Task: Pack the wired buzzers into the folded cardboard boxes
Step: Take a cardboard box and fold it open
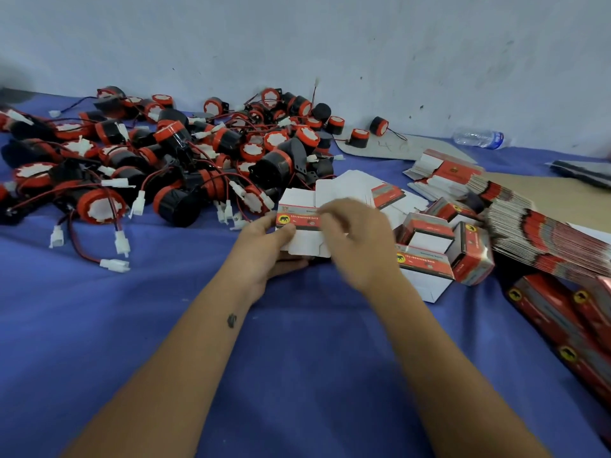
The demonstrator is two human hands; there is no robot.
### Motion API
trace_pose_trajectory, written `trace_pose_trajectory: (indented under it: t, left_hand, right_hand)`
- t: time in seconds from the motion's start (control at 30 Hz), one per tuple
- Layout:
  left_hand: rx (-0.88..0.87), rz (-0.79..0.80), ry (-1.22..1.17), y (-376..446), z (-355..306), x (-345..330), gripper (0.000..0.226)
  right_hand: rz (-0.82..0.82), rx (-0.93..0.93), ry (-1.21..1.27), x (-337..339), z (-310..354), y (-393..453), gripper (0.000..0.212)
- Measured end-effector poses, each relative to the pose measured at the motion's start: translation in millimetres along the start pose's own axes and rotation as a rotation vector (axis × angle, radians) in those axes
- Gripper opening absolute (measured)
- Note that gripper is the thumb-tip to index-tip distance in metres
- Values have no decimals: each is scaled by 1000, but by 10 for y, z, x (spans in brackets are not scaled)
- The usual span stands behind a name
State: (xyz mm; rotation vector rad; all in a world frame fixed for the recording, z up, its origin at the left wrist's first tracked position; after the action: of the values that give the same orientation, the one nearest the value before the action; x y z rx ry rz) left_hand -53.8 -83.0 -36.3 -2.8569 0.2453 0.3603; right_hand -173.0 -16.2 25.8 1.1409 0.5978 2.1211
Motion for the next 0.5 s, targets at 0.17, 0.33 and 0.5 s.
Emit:
trace_pose_trajectory:
  t: [0.17,0.33,0.5]
  left_hand:
    - [-62,-69,35,5,15,-16,19]
    - [-89,-142,-22,9,13,-4,20]
    - [-51,-126,-64,-23,34,-53,15]
  right_hand:
    - [189,-315,-219,194,-585,196,38]
    - [172,-91,-306,294,-572,196,26]
    - [164,-121,-289,295,-581,153,22]
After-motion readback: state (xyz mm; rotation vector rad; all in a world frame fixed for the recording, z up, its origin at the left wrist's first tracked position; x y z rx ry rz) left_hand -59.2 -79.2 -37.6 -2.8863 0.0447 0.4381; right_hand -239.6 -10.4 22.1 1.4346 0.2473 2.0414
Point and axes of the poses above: each hand's wrist, its own y-axis towards the middle knuckle, its own x-axis out of the back of the hand, z = x × y, the point moved 4 cm from there along y, towards the middle knuckle, and after that the axes turned 15 degrees about -z, right-handed, at the moved point
